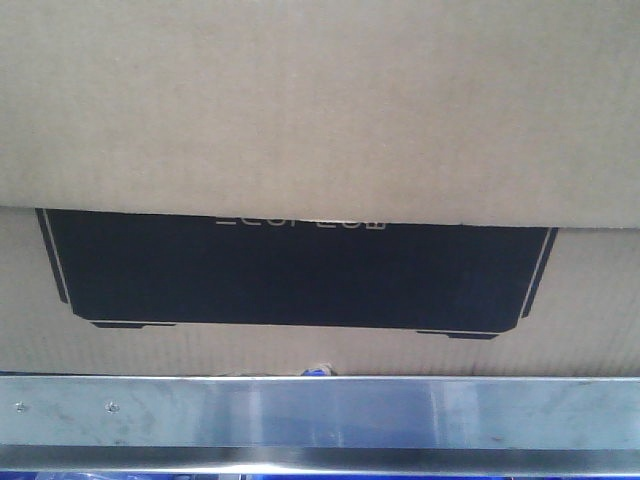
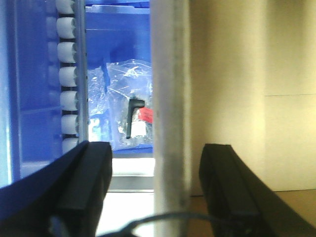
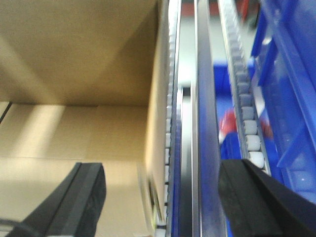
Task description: Grab box from left shelf to table start
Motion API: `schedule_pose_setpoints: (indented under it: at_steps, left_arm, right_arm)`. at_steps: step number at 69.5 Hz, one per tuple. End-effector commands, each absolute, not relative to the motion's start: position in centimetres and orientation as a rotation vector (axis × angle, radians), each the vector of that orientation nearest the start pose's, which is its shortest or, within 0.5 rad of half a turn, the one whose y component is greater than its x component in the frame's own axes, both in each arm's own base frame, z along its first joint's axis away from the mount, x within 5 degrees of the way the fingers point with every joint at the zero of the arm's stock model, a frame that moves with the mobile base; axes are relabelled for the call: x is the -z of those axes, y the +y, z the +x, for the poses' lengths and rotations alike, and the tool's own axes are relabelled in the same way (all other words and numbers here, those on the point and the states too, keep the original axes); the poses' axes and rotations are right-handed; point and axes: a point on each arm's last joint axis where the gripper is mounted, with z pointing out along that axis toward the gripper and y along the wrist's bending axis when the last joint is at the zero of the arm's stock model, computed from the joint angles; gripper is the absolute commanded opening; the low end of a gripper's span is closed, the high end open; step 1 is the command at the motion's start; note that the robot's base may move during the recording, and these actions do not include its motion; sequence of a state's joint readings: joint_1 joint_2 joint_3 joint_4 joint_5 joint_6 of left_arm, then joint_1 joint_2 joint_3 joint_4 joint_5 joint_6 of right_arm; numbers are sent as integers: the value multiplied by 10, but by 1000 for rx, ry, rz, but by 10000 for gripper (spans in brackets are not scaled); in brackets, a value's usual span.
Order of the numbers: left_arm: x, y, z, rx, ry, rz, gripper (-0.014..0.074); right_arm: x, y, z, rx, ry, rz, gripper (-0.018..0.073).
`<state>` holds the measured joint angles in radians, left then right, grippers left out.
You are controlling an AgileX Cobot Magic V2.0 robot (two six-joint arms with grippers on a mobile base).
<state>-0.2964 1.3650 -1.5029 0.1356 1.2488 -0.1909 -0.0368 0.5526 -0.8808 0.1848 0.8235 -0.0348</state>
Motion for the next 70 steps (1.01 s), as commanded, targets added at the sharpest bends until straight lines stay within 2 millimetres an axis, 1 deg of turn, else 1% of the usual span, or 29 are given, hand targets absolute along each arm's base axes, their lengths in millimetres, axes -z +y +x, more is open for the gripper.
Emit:
schedule_pose_setpoints:
  at_steps: [1,2,8,9,10,16,17,21,24,26,34,42,48,53,57,59,60,61,62,67,70]
  left_arm:
    - [-426,-63,252,1,2491,128,306]
    - [-426,-63,252,1,2491,128,306]
    - [-426,-63,252,1,2491,128,306]
    - [-426,-63,252,1,2491,128,306]
    - [-426,-63,252,1,2491,128,306]
    - [-426,-63,252,1,2491,128,306]
    - [-426,-63,252,1,2491,128,306]
    - [-426,-63,252,1,2491,128,306]
    - [-426,-63,252,1,2491,128,306]
    - [-426,-63,252,1,2491,128,306]
    - [-423,-64,256,-3,2503,130,305]
    - [-418,-66,261,-9,2523,133,305]
    - [-415,-67,264,-12,2533,135,300]
    - [-414,-67,266,-14,2539,135,250]
    - [-412,-67,267,-15,2543,136,178]
    - [-412,-67,267,-15,2543,136,132]
    - [-412,-68,267,-13,2546,134,80]
    - [-411,-68,268,-13,2548,134,67]
    - [-411,-68,268,-12,2548,132,26]
    - [-410,-68,268,-15,2557,132,-111]
    - [-410,-68,268,-17,2561,131,-89]
  right_arm:
    - [-419,8,110,-164,1988,29,568]
    - [-420,8,112,-164,1995,28,568]
    - [-430,8,138,-173,2095,21,568]
    - [-433,8,140,-173,2094,20,568]
    - [-433,8,146,-175,2123,19,568]
    - [-439,6,169,-161,2187,13,568]
    - [-438,5,176,-154,2205,14,568]
    - [-438,3,189,-129,2233,12,568]
    - [-434,2,203,-119,2260,13,568]
    - [-433,2,209,-119,2268,14,568]
    - [-415,1,238,-125,2343,23,568]
    - [-399,0,258,-126,2400,22,557]
    - [-392,0,267,-123,2413,-4,528]
    - [-389,2,273,-128,2410,-31,491]
    - [-389,5,275,-131,2401,-41,454]
    - [-388,6,276,-133,2398,-46,428]
    - [-387,7,277,-135,2398,-52,411]
    - [-387,8,278,-136,2397,-55,400]
    - [-386,8,279,-137,2401,-56,389]
    - [-381,11,283,-142,2423,-66,330]
    - [-376,12,286,-145,2446,-71,286]
